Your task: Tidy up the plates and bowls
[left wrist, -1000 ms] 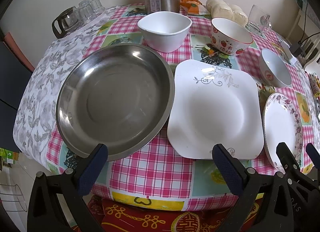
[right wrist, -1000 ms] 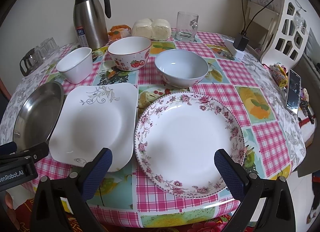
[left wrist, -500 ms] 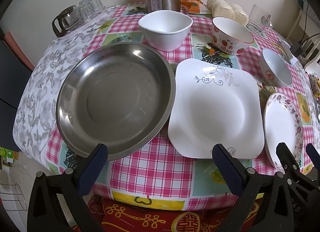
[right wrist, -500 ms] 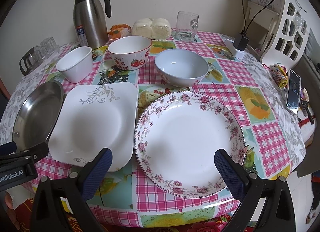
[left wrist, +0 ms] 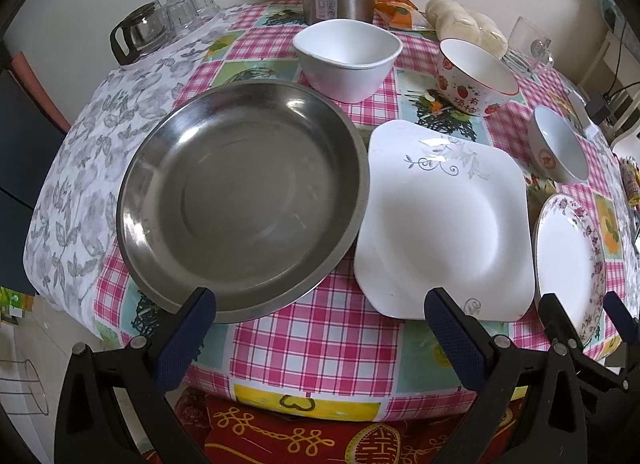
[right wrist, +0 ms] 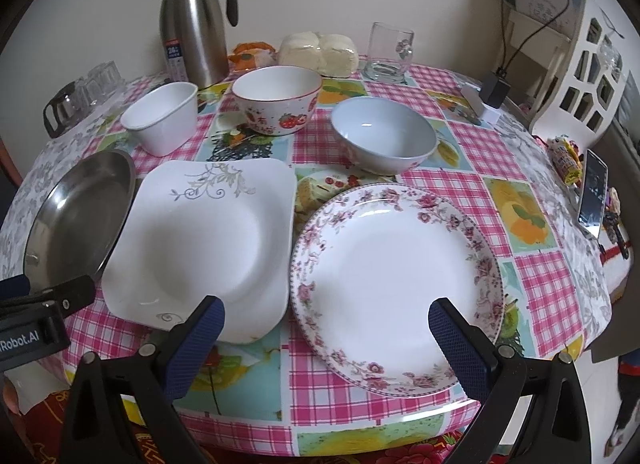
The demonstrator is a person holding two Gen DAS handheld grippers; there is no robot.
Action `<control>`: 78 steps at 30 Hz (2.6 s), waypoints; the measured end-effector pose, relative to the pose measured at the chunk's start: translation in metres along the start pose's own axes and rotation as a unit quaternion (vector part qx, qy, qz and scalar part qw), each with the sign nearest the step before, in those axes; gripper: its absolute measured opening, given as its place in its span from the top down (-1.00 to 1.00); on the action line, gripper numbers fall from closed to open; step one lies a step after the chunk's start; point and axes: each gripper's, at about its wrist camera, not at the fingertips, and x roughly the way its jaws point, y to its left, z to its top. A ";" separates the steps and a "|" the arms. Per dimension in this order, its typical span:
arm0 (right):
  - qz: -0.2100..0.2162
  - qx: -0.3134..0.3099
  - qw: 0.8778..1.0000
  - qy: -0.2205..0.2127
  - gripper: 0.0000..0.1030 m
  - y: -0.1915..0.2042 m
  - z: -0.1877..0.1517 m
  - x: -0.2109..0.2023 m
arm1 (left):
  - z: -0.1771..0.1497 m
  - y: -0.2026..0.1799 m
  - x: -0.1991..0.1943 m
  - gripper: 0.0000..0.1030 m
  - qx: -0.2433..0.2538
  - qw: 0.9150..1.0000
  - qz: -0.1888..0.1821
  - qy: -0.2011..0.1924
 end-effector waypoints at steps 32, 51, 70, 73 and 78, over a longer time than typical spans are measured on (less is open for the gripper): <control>0.117 -0.060 0.989 -0.066 -1.00 0.105 0.032 0.027 | 0.021 0.156 0.024 -1.00 -0.274 0.959 -0.014 -0.076; 0.129 -0.075 0.987 -0.067 -1.00 0.131 0.042 0.046 | 0.019 0.187 0.078 -0.83 -0.292 0.956 0.031 0.013; 0.146 -0.098 0.982 -0.067 -0.86 0.143 0.038 0.042 | 0.000 0.209 0.074 0.65 -0.339 0.940 0.015 -0.001; 0.162 -0.100 0.980 -0.064 -0.80 0.149 0.038 0.043 | -0.004 0.216 0.069 0.65 -0.356 0.934 0.022 -0.002; 0.190 -0.102 0.975 -0.059 -0.64 0.162 0.037 0.044 | -0.009 0.224 0.068 0.64 -0.374 0.927 0.027 -0.003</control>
